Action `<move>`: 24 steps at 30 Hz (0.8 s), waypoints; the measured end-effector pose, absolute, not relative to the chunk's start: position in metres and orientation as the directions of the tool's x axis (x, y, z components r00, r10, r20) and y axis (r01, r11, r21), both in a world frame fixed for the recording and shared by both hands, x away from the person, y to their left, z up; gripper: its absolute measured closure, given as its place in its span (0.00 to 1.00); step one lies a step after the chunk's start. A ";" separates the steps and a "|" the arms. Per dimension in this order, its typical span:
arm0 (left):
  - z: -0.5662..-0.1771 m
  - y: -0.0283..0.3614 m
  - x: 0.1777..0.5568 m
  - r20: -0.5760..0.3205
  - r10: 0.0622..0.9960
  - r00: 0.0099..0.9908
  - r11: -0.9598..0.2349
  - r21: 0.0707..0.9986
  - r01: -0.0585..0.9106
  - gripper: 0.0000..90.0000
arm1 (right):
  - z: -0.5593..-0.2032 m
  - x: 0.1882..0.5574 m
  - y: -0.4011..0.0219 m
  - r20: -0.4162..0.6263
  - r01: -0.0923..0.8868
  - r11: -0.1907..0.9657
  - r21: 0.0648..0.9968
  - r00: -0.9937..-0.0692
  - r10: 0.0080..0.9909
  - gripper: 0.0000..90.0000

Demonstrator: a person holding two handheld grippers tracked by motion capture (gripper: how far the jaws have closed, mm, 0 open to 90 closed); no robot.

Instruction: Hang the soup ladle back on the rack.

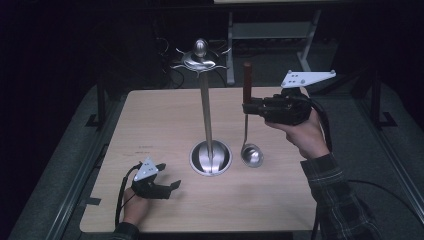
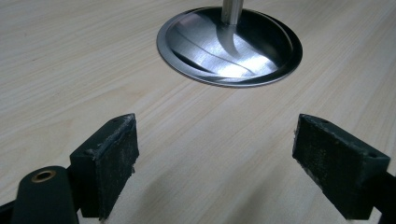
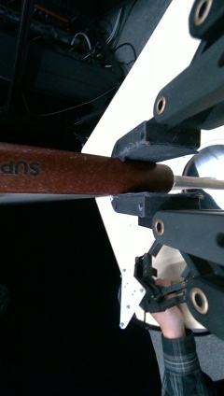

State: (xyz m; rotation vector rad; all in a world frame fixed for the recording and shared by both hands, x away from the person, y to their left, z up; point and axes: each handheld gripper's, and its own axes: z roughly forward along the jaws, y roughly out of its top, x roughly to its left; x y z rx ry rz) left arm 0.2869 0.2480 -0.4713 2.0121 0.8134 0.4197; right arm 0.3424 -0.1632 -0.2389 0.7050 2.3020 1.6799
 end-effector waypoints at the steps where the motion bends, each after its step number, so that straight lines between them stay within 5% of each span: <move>1: -0.471 0.248 0.287 -0.019 0.687 0.726 -0.381 0.842 0.383 0.16 | -0.239 0.342 -0.163 0.112 0.256 0.238 0.937 -0.865 0.490 0.82; 24: -0.471 0.249 0.287 -0.013 0.683 0.730 -0.390 0.839 0.379 0.16 | -0.224 0.345 -0.136 0.083 0.221 0.264 0.939 -0.890 0.448 0.82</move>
